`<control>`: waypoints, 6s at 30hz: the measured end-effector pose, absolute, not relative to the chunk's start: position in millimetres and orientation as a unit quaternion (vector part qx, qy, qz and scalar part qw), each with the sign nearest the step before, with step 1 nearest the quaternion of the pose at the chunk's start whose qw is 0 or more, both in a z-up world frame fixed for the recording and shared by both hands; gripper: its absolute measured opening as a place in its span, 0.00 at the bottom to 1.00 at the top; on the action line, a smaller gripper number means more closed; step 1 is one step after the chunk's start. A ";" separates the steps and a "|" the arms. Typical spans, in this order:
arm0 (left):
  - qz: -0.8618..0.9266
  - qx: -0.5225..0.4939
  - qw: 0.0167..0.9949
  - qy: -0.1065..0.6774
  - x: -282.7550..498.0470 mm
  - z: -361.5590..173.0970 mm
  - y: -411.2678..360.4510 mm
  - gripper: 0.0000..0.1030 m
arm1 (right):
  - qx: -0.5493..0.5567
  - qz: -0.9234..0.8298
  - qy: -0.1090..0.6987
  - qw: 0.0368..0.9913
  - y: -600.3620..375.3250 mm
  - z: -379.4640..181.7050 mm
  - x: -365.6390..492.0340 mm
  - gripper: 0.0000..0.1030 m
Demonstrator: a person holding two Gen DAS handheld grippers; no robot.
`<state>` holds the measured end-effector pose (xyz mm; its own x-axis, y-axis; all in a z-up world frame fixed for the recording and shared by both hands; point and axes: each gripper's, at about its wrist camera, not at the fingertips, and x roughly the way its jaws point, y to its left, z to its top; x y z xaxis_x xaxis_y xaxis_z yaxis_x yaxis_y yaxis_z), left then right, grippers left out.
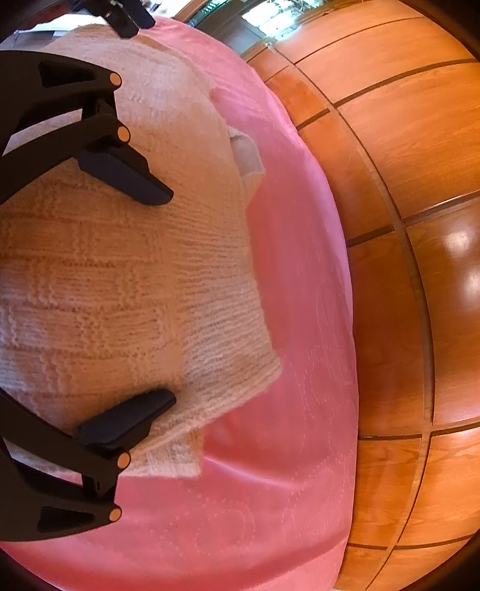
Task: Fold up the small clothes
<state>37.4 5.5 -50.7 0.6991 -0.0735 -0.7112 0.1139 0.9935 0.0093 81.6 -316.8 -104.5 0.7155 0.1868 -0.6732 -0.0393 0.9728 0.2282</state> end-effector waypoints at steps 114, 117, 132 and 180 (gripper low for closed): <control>-0.266 -0.249 0.817 0.448 81.8 -38.4 67.7 0.19 | 0.165 0.301 0.399 0.850 -213.3 -68.5 -34.5 0.56; -0.259 -0.220 0.845 0.412 71.2 -8.5 85.6 0.19 | 0.145 0.330 0.393 0.846 -190.4 -61.4 -35.4 0.56; -0.112 -0.159 0.866 0.460 55.9 -67.2 128.5 0.54 | 0.062 0.360 0.459 0.810 -104.3 -92.4 -17.0 0.57; -0.119 -0.211 0.870 0.430 41.1 -94.1 153.3 0.83 | 0.222 0.334 0.470 0.786 -185.6 -119.7 94.7 0.95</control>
